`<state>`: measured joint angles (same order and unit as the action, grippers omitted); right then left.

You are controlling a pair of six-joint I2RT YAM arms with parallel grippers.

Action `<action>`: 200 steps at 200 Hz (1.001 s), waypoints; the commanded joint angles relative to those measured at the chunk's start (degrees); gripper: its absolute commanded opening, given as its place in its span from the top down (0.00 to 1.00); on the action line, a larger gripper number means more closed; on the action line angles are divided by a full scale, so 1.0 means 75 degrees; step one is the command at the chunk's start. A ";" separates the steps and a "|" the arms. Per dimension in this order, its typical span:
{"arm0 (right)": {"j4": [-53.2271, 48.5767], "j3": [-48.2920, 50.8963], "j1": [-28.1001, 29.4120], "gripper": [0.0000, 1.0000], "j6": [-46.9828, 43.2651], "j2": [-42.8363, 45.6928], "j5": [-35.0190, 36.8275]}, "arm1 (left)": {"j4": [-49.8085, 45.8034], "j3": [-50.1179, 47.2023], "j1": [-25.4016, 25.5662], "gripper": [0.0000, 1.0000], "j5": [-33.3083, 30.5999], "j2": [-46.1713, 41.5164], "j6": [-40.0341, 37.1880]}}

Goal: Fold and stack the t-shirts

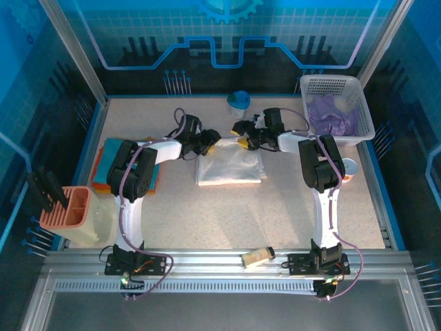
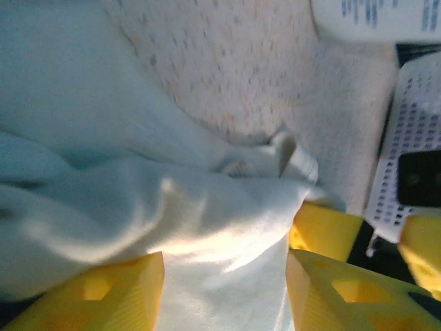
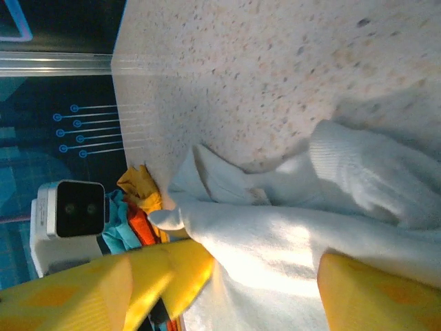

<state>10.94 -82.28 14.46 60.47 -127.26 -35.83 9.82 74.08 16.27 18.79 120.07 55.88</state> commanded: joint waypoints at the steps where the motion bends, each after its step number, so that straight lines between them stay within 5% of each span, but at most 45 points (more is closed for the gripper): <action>1: -0.0302 -0.0238 -0.0258 0.27 -0.0244 -0.0365 -0.0040 | 0.0971 -0.0174 -0.0574 0.50 0.0304 0.0289 0.0874; 77: 0.0540 -0.0113 -0.0434 0.27 -0.0070 -0.0280 -0.0750 | 0.2021 -0.1141 -0.1326 0.51 0.1258 -0.0098 0.1645; 149: -0.2221 0.0243 -0.0704 0.20 -0.2030 0.1428 -0.0373 | -0.2193 -0.1006 -0.1339 0.46 0.0973 -0.1964 -0.1608; 200: -0.5240 0.0637 -0.0503 0.14 -0.3778 0.2533 0.2112 | -0.3948 -0.0707 -0.1090 0.44 0.0503 -0.1832 -0.2814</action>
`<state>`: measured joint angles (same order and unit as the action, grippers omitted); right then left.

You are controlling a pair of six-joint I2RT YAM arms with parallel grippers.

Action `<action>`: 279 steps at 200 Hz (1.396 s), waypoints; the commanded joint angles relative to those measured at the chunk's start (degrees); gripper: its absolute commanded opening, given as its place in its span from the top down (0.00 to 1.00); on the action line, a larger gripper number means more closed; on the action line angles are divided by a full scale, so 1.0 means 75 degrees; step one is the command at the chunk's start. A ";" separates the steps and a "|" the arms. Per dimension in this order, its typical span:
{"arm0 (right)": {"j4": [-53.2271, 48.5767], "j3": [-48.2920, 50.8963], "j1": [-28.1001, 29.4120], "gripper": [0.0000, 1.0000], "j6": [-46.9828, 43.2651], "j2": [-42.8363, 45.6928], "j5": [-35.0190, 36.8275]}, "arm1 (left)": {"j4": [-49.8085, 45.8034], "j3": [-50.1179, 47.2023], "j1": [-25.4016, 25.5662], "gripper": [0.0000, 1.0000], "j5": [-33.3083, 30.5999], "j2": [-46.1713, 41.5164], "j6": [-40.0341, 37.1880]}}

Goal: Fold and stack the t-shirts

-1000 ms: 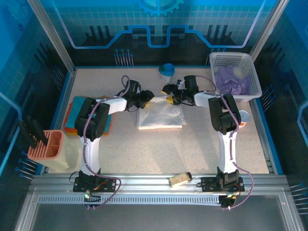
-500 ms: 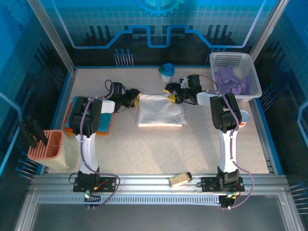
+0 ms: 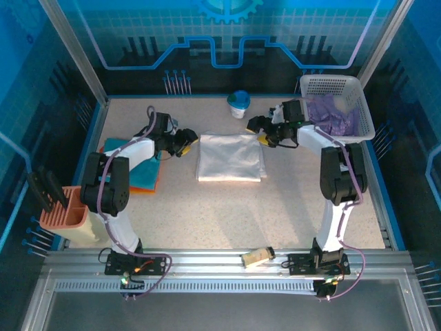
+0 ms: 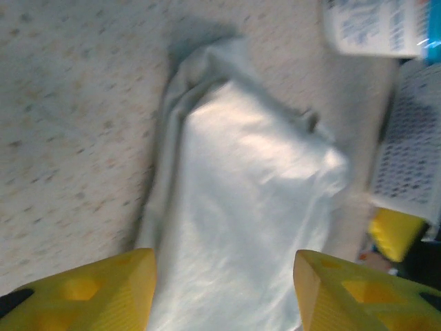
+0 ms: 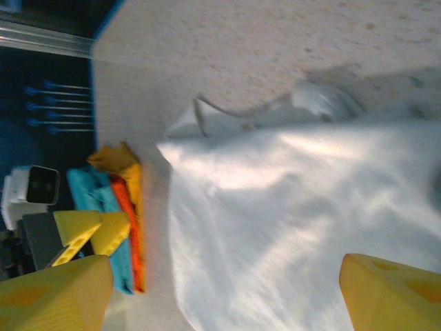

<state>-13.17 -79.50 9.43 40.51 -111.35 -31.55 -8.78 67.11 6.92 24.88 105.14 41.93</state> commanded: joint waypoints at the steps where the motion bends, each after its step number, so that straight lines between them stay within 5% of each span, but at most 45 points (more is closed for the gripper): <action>1: -0.2062 0.0278 0.0170 0.14 -0.1127 0.0416 0.1590 | -0.1473 0.0214 0.0162 0.44 -0.0320 0.0154 -0.0958; 47: -0.2697 0.0358 0.0720 0.18 -0.1484 0.0159 0.2635 | -0.1467 0.0086 0.0476 0.45 -0.0646 0.0209 -0.0880; 136: -0.2895 0.0222 0.1145 0.26 -0.1603 -0.0282 0.3044 | -0.1484 0.0245 0.0728 0.45 -0.0658 0.0411 -0.0857; 193: -0.3154 -0.0011 0.1133 0.14 -0.1675 -0.0258 0.3567 | -0.1747 0.0817 0.0732 0.46 -0.0705 0.0697 -0.1260; 260: -0.2649 -0.0258 0.1249 0.36 -0.1523 -0.0805 0.2813 | -0.1628 0.1055 0.0759 0.47 -0.0611 0.1119 -0.1209; 279: -0.2584 -0.0246 0.1258 0.50 -0.1522 -0.0801 0.2779 | -0.1586 0.1049 0.0764 0.47 -0.0579 0.1174 -0.1207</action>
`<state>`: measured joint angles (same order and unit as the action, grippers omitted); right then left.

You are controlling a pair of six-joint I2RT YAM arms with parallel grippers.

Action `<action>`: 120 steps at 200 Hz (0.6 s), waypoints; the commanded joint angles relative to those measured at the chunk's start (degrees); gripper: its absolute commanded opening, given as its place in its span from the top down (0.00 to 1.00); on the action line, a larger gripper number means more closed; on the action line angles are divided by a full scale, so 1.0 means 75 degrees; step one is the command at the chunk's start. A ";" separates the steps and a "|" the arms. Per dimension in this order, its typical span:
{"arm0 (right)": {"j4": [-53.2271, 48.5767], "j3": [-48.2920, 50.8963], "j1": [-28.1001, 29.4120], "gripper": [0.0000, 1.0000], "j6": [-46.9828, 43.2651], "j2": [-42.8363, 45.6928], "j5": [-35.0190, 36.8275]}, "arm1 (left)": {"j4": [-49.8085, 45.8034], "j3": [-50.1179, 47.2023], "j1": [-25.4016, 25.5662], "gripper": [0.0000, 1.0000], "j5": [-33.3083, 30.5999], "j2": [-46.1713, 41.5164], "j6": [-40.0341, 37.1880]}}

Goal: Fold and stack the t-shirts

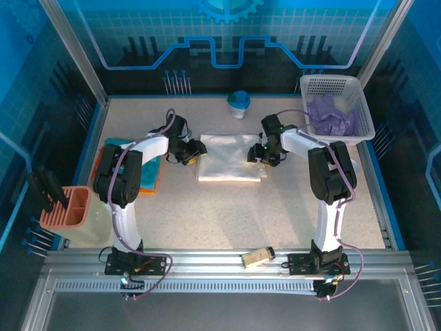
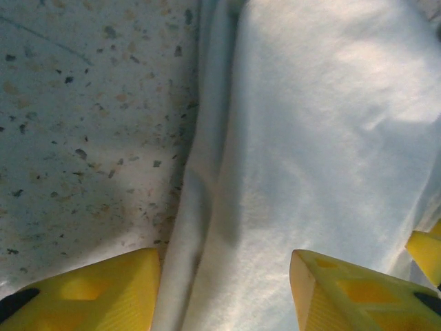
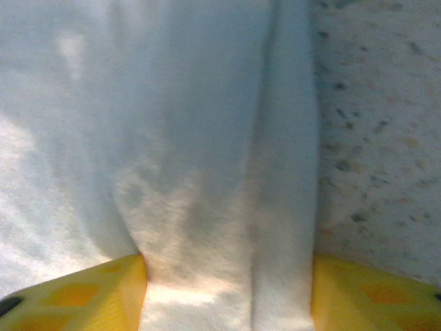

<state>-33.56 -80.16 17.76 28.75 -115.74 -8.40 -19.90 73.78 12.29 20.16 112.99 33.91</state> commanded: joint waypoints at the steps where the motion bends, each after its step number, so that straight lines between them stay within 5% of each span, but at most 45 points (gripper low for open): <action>1: 0.0143 -0.0150 0.0156 0.51 0.0045 -0.0214 -0.0314 | -0.0101 0.0160 0.0048 0.47 0.0052 0.0131 -0.0138; 18: 0.0272 -0.0053 0.0152 0.69 0.0035 -0.0102 -0.0367 | -0.0039 0.0235 0.0028 0.47 0.0183 0.0208 -0.0173; 53: 0.0546 0.0190 0.0017 0.85 -0.0104 0.0082 -0.0594 | -0.0094 0.0556 0.0013 0.44 0.0481 0.0454 -0.0372; 71: 0.1128 0.0530 -0.0301 0.94 0.0054 0.0115 -0.1452 | 0.0009 0.0683 0.0009 0.43 0.0810 0.0581 -0.0420; 120: 0.2023 0.1054 -0.0805 1.00 0.0140 0.0117 -0.2631 | -0.0109 0.0958 -0.0010 0.43 0.1272 0.0898 -0.0550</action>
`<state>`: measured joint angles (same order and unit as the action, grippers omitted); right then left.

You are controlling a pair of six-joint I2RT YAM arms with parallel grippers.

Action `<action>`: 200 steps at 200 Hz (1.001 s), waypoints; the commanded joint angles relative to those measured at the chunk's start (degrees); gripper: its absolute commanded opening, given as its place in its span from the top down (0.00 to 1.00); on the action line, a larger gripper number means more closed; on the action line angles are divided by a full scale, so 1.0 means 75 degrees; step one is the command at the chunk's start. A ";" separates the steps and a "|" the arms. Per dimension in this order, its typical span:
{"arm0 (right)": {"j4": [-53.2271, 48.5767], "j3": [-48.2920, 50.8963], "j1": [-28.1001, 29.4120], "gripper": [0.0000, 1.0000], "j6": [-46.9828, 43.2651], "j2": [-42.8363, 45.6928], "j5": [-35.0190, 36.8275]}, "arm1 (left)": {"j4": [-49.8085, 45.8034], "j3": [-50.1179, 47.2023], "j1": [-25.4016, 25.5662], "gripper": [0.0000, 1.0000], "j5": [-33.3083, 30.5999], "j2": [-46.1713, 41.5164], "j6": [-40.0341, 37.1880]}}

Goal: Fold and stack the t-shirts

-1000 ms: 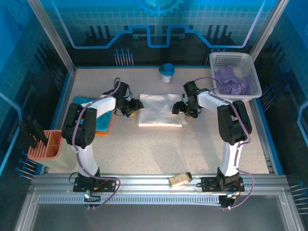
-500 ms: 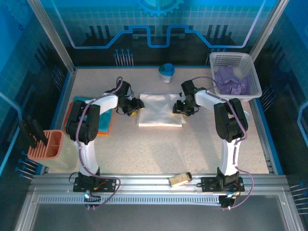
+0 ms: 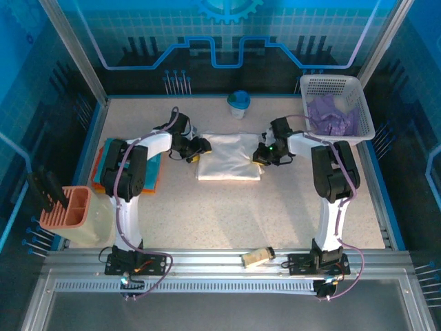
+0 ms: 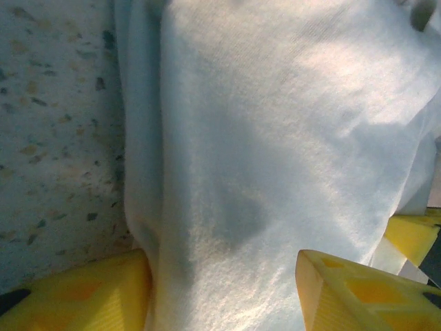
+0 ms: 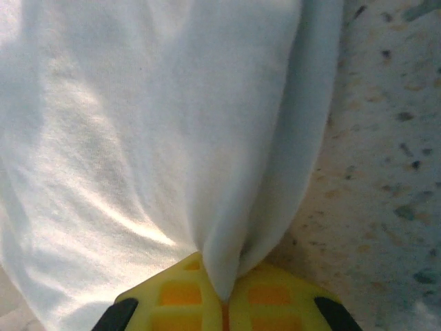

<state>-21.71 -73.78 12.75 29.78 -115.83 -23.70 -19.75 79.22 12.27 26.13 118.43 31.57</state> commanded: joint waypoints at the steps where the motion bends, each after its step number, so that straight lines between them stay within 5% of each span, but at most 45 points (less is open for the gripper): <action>1: 0.0456 0.0215 -0.0146 1.00 0.0002 0.0128 -0.0608 | -0.0125 0.0231 -0.0013 0.43 0.0488 0.0177 -0.0231; 44: 0.1158 0.0459 -0.0364 1.00 0.0273 -0.0132 -0.1324 | -0.0284 0.0138 -0.0236 0.43 0.0773 0.0254 -0.0312; 83: 0.1183 0.0555 -0.0423 1.00 0.0219 -0.0135 -0.1363 | -0.0675 0.0164 -0.0394 0.40 0.0033 -0.0047 -0.0864; 200: 0.1442 0.0578 -0.0447 1.00 0.0418 -0.0247 -0.1550 | -0.0090 0.0613 -0.0067 0.45 0.1092 0.1022 -0.0573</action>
<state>-12.08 -70.08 10.04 32.40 -116.99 -33.54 -22.79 83.18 10.33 29.30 122.21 26.89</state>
